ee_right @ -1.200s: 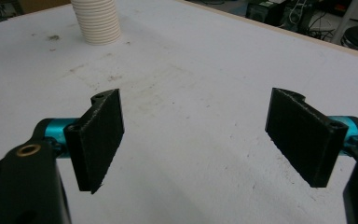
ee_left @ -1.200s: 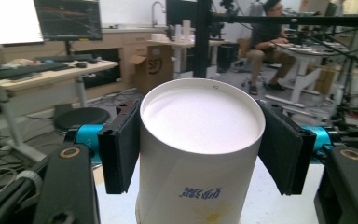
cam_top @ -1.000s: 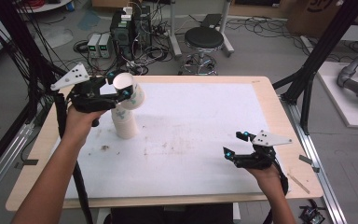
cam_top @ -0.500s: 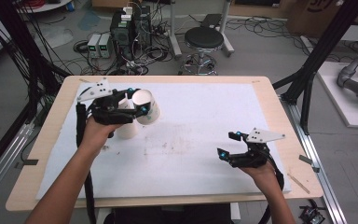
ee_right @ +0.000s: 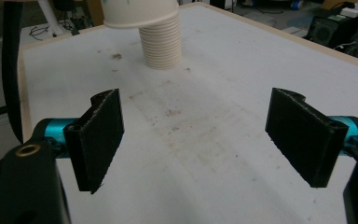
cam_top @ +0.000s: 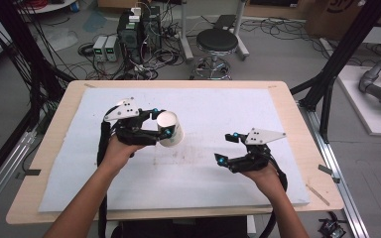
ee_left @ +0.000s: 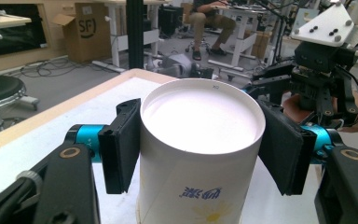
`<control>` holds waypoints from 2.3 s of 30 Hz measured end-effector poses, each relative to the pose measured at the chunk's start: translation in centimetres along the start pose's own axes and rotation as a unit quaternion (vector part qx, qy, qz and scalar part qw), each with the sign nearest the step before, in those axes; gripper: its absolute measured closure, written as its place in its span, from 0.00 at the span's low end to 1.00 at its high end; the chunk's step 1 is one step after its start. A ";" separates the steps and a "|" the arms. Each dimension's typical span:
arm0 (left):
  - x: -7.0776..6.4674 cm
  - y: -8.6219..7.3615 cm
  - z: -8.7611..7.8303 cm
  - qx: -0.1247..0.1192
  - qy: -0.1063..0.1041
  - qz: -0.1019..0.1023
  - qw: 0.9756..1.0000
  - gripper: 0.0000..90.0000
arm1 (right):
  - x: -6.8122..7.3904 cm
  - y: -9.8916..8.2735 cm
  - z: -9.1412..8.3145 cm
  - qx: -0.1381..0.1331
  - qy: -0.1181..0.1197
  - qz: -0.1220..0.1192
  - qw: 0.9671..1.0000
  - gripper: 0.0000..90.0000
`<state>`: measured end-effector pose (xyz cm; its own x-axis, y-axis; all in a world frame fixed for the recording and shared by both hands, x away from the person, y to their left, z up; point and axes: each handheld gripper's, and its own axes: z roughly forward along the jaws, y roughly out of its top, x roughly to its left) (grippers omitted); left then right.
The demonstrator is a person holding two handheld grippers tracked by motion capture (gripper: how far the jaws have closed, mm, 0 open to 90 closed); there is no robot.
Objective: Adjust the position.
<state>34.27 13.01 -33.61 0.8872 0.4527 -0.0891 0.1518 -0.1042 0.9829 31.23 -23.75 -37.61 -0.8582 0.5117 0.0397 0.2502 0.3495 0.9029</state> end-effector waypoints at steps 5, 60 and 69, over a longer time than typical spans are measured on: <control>-0.5 -0.7 0.7 0.008 -0.015 -0.002 1.000 0.39 | 0.7 0.4 1.3 0.000 0.019 -0.010 1.000 0.22; -4.7 -2.5 4.8 0.034 -0.133 0.001 0.990 0.16 | 3.0 -0.2 4.7 0.000 0.140 -0.060 0.988 0.38; -4.4 -2.1 4.1 0.084 -0.126 0.026 0.988 0.16 | 2.8 0.8 4.9 0.069 0.124 -0.094 0.985 0.39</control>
<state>31.84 7.61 -35.99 0.9728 0.2101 -0.0980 0.1553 -0.2769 0.9483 31.18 -18.17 -38.93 -0.9743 0.2254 -0.0041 0.1197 0.5325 0.8379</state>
